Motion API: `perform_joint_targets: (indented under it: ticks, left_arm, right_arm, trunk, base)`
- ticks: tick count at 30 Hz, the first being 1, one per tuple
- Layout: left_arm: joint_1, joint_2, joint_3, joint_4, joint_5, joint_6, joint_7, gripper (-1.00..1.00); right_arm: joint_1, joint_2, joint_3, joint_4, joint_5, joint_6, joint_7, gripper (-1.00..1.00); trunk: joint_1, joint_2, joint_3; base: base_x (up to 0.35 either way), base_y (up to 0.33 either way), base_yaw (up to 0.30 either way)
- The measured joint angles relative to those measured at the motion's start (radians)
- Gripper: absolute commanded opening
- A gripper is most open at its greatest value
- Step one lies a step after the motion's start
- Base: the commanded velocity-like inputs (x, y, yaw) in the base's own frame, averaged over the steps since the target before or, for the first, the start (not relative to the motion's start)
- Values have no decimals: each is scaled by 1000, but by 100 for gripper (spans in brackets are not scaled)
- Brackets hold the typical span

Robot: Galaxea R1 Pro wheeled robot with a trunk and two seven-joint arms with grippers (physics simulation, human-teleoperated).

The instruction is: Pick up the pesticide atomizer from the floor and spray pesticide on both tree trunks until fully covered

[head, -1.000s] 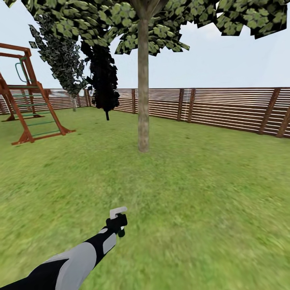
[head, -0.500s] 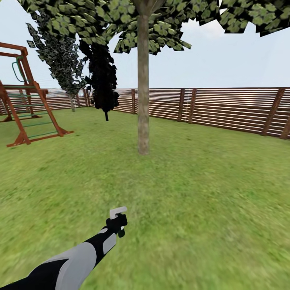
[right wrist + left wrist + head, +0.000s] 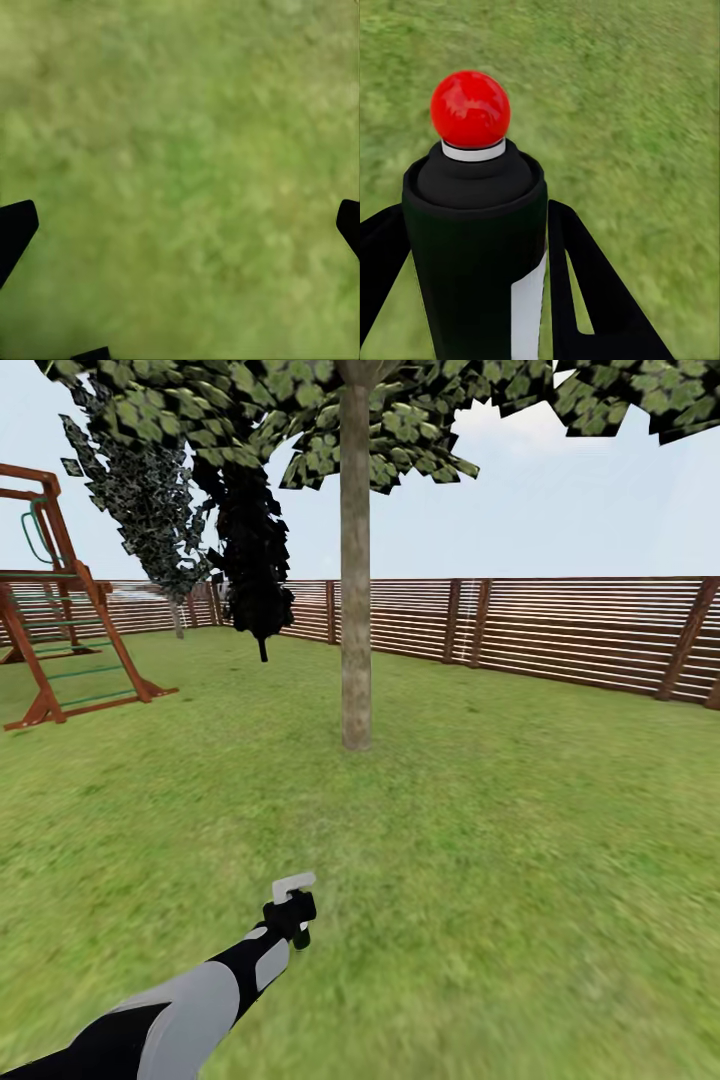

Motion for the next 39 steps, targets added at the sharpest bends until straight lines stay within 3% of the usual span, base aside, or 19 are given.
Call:
perform_joint_targets:
  ticks: [39]
  left_arm:
    - [0, 0, 0, 0, 0, 0, 0, -100]
  right_arm:
    - [0, 0, 0, 0, 0, -1, 0, 100]
  trunk:
    - [0, 0, 0]
  base:
    - [350, 0, 0]
